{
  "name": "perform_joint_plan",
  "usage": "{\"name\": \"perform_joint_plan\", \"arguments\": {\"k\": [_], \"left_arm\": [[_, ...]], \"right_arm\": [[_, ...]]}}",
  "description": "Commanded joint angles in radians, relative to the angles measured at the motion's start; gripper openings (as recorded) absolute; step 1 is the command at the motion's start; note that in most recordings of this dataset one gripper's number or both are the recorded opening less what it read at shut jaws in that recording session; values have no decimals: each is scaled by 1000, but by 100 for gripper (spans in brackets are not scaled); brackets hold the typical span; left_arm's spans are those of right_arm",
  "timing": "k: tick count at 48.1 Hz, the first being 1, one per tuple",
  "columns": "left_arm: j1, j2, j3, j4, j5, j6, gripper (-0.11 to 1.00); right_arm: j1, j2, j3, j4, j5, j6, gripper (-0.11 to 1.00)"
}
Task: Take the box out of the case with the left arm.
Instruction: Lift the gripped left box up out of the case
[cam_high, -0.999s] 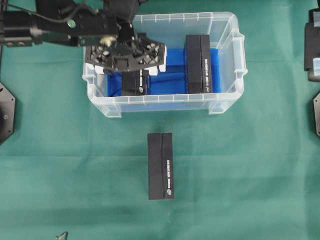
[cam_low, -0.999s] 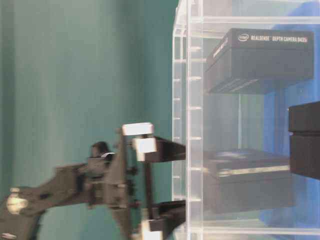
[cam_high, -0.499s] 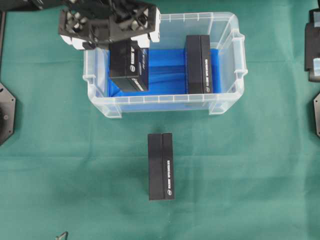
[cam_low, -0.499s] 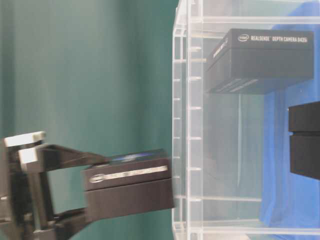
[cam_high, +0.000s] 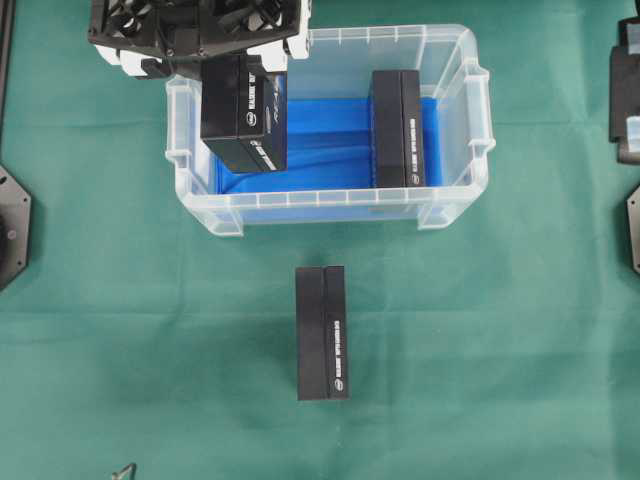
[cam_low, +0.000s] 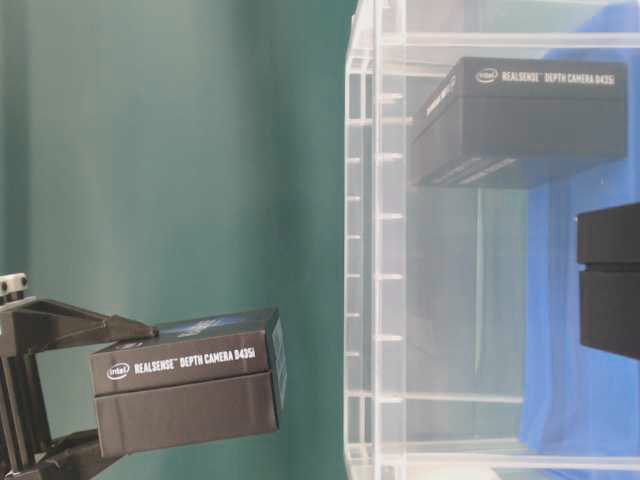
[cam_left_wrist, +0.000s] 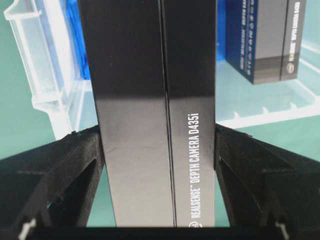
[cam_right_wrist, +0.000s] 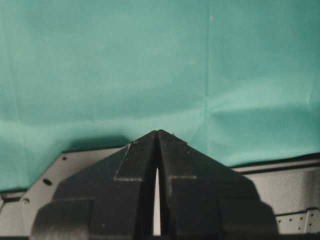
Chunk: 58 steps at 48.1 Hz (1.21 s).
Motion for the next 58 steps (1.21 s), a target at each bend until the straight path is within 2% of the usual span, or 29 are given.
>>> {"name": "perform_joint_plan", "arguments": {"k": [1,58], "left_arm": [[3,-31,-29,3,-2,-2,64],[-8,-37,-6,5,-3,-12,64]], "right_arm": [[2,0,-11,-3,-6,2,0],[0,0,-11,-3,-6,2,0]]}}
